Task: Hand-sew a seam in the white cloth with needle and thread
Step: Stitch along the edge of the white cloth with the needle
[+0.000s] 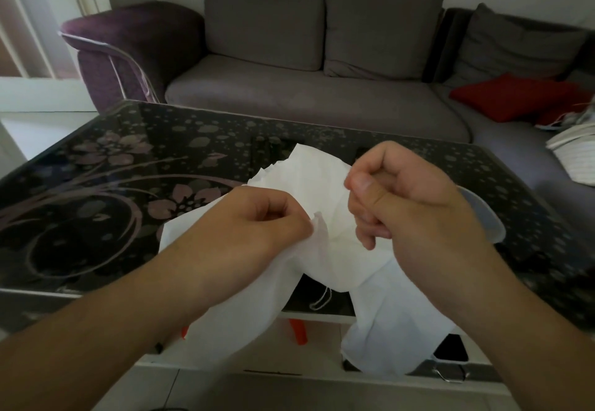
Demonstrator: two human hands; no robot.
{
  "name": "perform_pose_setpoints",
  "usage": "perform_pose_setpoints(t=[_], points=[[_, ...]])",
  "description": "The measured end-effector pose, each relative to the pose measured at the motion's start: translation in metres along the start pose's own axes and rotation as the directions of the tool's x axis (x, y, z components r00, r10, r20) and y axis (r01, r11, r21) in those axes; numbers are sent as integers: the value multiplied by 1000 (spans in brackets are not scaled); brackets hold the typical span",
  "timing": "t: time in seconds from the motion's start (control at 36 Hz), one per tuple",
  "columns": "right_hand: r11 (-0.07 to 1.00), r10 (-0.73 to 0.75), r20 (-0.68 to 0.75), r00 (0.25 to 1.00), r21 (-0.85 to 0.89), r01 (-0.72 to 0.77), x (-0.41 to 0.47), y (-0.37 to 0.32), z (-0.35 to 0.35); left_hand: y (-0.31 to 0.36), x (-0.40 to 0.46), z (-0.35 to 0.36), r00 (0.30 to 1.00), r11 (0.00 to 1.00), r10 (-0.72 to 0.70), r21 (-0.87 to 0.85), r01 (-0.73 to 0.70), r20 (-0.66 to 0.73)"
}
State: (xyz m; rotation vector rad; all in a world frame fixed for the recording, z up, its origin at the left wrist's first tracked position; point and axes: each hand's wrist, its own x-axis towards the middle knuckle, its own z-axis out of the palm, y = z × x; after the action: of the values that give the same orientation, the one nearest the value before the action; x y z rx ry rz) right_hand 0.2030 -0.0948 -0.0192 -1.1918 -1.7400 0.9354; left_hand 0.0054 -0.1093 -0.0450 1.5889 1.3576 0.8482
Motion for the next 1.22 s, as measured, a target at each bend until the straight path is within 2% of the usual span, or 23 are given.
perform_pose_setpoints(t=[0.08, 0.19, 0.25, 0.36, 0.47, 0.56, 0.69, 0.81, 1.06, 1.14, 1.22], points=[[964, -44, 63, 997, -261, 59, -3, 0, 1, -1, 2, 2, 1000, 999, 17, 29, -17, -15], [866, -33, 97, 995, -495, 77, -5, 3, 0, -3, 4, 2, 998, 998, 23, 67, -19, -56], [834, -20, 95, 995, -547, 69, -5, 3, -2, -4, 5, 1, 997, 998, 34, 61, -29, -76], [844, -47, 66, 997, -531, 75, -2, 4, -6, -4, 4, 0, 993, 997, 58, 53, -53, -101], [895, -57, 1, 998, -444, 52, -1, 4, -5, -2, 1, 2, 989, 990, 134, 43, -132, -53], [901, -93, -22, 995, -426, 74, -1, 7, -3, 1, -1, 3, 983, 977, 182, 113, -180, -3], [894, -163, -75, 984, -433, 115, 0, 9, -3, 0, 2, 4, 971, 945, 238, 241, -223, -32], [898, -202, -128, 971, -421, 132, 1, 6, -7, -2, 4, 3, 972, 945, 235, 238, -224, -17], [856, -139, -325, 935, -514, -52, 8, 16, -18, -8, 5, 1, 965, 945, 257, 224, -240, -50], [869, -110, -302, 947, -492, -56, 6, 12, -17, -8, 5, 0, 965, 946, 257, 217, -240, -56], [913, -103, -162, 981, -406, 29, -1, 1, -12, -8, 5, -1, 964, 946, 260, 216, -243, -54]])
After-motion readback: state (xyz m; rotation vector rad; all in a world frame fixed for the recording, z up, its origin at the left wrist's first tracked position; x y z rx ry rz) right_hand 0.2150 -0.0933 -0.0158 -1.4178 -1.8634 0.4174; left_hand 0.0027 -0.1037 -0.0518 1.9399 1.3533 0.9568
